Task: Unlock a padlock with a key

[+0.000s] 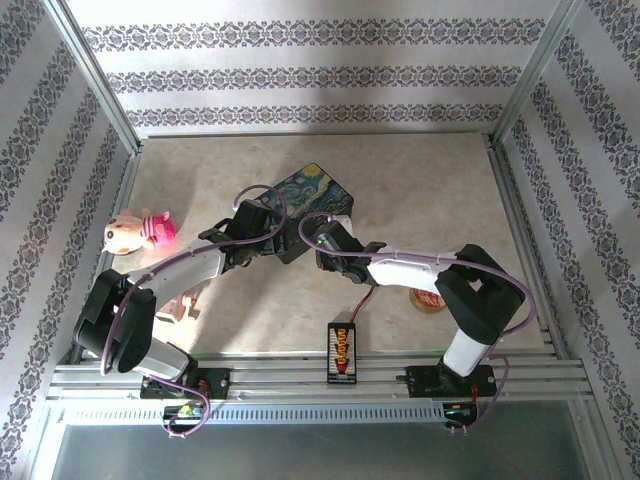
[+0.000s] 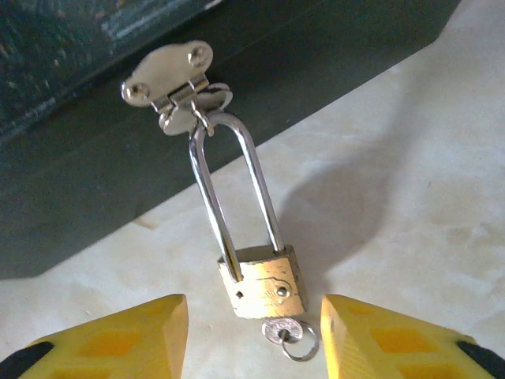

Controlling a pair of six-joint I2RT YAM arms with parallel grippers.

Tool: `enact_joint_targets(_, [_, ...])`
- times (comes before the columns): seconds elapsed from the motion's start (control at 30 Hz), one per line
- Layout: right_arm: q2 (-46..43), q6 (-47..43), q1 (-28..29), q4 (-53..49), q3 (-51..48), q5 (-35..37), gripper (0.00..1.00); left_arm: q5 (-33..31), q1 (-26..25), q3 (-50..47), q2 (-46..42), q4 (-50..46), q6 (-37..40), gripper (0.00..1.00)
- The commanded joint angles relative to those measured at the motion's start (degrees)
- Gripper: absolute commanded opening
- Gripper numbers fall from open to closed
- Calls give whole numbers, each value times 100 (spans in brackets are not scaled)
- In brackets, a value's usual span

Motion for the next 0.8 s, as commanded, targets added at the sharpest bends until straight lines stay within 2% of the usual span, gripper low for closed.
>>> enact_joint_targets(0.0, [119,-873,43,-315,236,51,49,-196,31,-115,-9,-757,-20,99])
enact_joint_targets(0.23, [529,-1299,16,-324,536,-118,53,-120,34,-90,44,-730,-77,99])
enact_joint_targets(0.5, [867,-1204,-129,-336,574,-233,57,-107,33,-32,96,-733,-86,99])
enact_joint_targets(0.77, [969,-1258,-221,-341,509,-294,41,-98,38,8,156,-741,-110,99])
